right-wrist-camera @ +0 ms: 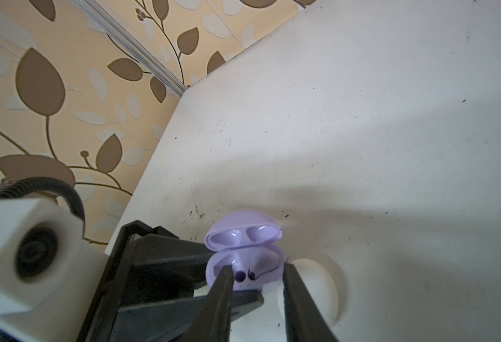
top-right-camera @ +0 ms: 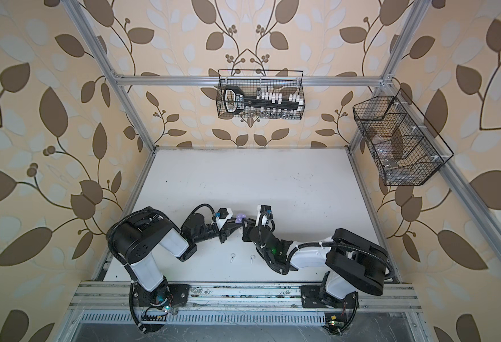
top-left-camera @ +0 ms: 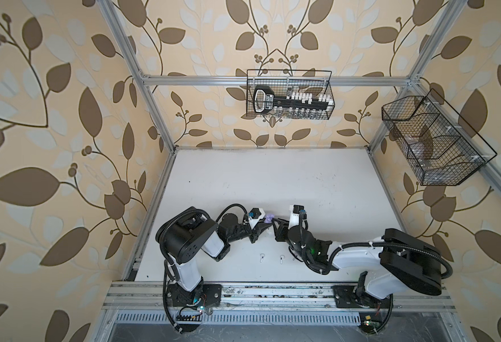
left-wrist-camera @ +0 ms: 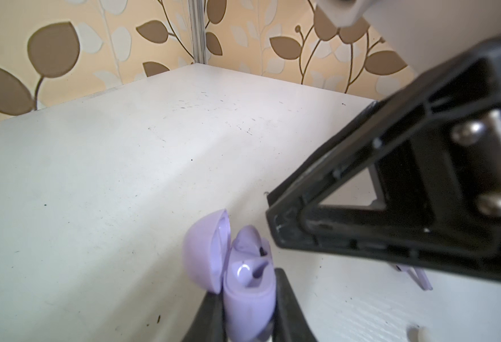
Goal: Insert wireless bluetooth earbuds into charging case
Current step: Insert the wireless bluetooth earbud into the charging case.
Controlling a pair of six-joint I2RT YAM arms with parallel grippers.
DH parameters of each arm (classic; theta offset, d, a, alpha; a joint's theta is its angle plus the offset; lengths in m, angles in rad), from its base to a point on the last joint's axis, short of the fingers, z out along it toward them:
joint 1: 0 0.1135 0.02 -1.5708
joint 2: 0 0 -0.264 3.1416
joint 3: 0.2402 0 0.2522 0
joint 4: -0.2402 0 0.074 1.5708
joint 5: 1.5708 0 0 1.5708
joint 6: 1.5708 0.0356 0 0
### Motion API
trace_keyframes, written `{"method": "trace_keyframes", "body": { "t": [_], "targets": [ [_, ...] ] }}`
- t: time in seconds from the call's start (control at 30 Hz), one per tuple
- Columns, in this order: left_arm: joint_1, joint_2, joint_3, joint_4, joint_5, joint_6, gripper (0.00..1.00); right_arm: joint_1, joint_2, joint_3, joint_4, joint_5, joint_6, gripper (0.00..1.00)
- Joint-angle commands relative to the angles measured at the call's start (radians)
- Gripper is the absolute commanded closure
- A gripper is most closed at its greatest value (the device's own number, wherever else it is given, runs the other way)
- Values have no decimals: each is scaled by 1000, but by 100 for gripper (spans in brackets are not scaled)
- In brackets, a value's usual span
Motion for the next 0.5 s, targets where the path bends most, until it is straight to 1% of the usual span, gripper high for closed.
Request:
{"method": "trace_keyframes", "body": {
  "t": [0.0,0.1,0.17,0.3,0.47],
  "targets": [
    [10,-33,6,65,20,6,88,-6,-70,-29,-56,16,-8,69],
    [10,-32,6,64,29,11,88,-17,-135,-38,-121,23,-11,69],
    [10,-32,4,64,33,14,88,-27,-171,-22,-216,21,-12,70],
    [10,-32,3,65,42,21,88,-48,-221,52,-485,-21,-19,69],
    [10,-32,2,63,50,32,88,-27,-284,92,-765,-46,16,62]
  ]
}}
